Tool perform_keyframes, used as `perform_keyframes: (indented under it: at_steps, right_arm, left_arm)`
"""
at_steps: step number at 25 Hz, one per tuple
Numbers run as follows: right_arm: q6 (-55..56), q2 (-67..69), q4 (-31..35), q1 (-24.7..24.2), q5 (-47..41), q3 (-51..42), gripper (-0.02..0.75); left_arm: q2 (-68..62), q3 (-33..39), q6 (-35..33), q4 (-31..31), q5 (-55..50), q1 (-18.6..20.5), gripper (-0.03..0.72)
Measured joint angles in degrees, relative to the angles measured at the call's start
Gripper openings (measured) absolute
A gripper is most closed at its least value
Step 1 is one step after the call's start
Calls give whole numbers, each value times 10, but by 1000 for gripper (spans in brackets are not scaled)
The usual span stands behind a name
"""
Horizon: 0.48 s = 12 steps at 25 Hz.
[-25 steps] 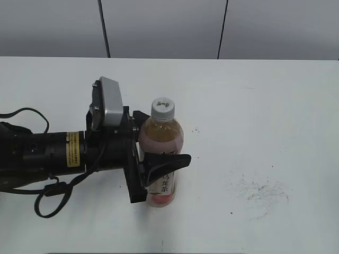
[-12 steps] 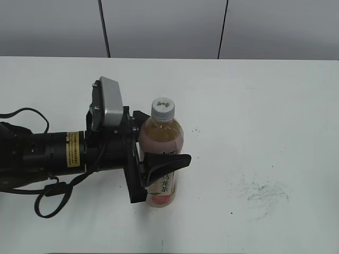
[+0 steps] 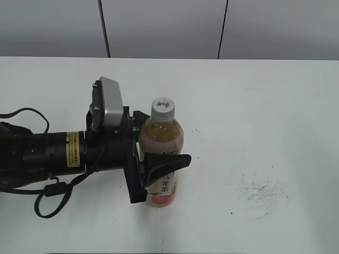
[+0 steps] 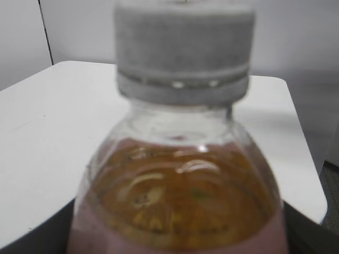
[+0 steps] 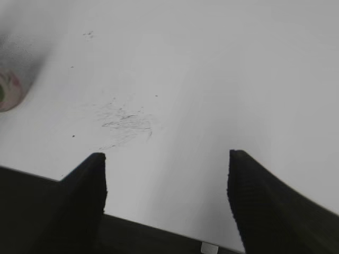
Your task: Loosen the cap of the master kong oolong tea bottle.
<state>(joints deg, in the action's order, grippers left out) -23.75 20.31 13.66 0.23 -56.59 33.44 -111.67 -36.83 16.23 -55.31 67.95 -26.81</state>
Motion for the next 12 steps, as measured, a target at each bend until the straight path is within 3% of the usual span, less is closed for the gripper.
perform_keyframes:
  at_steps: [3, 12]
  right_arm:
    - [-75, 71, 42, 23, 6, 26, 536]
    - [-145, 298, 55, 117, -28, 174, 462]
  left_arm:
    - [0, 0, 0, 0, 0, 0, 447]
    - [0, 0, 0, -1, 1, 0, 447]
